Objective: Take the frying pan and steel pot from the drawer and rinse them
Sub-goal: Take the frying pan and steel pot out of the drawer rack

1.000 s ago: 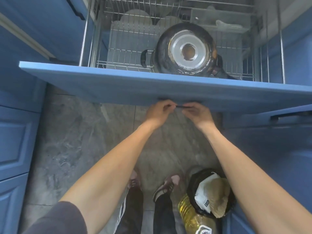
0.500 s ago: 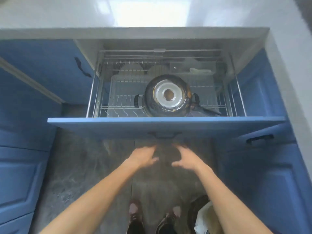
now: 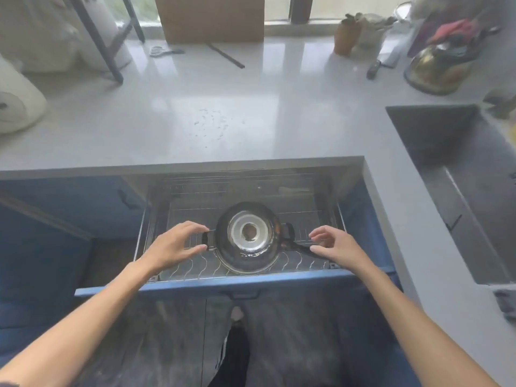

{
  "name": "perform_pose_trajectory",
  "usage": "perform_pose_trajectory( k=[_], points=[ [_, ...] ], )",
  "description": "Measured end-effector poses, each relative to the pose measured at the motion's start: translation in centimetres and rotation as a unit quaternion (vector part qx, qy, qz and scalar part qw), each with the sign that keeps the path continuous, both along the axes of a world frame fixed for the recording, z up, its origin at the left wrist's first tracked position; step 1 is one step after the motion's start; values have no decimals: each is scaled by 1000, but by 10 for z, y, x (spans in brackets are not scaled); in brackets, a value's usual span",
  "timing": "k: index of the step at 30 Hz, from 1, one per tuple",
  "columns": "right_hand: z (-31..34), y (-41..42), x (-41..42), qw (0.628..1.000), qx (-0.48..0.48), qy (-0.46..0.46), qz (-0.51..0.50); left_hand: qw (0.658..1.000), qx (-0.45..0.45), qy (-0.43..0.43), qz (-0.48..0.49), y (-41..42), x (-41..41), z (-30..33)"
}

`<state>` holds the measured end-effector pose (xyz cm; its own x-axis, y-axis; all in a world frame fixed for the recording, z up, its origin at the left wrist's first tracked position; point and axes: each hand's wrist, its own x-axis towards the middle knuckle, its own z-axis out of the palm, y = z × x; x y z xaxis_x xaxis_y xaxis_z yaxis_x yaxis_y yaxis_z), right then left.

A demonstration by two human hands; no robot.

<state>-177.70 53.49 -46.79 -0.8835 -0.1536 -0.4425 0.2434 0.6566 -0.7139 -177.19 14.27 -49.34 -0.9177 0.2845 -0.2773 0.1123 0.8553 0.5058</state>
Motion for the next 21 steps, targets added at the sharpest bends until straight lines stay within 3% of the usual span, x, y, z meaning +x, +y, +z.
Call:
perform_pose_trajectory(
  k=[5, 9, 15, 21],
  points=[
    [-119, -24, -65, 986, 93, -85, 111, 992, -58, -106, -41, -15, -77, -107],
    [-191, -38, -86, 977, 151, -86, 123, 986, -51, -157, -17, -12, -96, -169],
    [-241, -32, -105, 958, 203, -87, 185, 979, -15, -201, 26, -6, -109, -211],
    [-257, -32, -117, 966, 147, -81, 198, 985, -9, -171, 21, -2, -113, -216]
  ],
)
